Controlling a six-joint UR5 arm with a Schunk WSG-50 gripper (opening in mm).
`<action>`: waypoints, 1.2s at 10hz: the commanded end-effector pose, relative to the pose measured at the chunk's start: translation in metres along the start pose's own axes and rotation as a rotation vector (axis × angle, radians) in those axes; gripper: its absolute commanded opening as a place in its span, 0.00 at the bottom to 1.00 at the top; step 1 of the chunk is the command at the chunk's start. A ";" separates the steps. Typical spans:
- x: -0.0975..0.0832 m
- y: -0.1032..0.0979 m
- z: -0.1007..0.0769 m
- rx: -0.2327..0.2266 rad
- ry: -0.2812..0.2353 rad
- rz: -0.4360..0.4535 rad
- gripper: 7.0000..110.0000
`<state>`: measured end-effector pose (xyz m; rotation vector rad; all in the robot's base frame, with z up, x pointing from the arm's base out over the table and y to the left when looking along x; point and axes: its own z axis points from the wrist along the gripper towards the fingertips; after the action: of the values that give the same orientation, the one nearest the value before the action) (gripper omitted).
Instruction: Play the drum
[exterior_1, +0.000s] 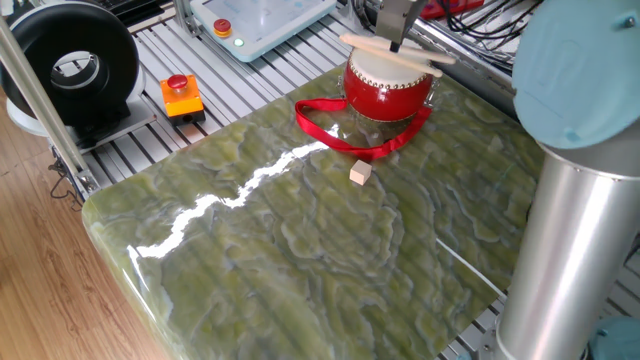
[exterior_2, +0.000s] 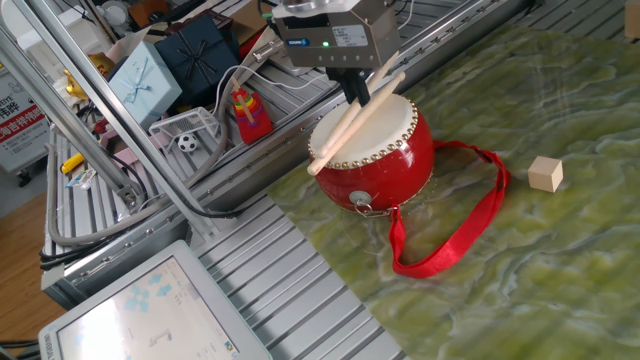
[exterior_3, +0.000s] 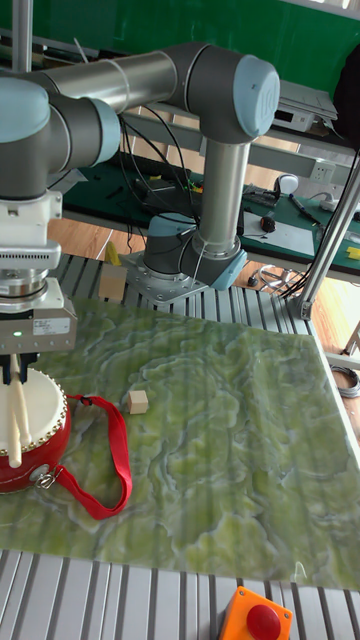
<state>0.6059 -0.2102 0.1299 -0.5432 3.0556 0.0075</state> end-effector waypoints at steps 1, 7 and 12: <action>0.001 0.022 -0.003 -0.040 -0.017 0.092 0.00; -0.021 0.016 -0.001 -0.008 -0.093 0.201 0.00; -0.027 0.031 0.020 -0.012 -0.063 0.096 0.00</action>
<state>0.6203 -0.1802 0.1173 -0.3616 3.0223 0.0360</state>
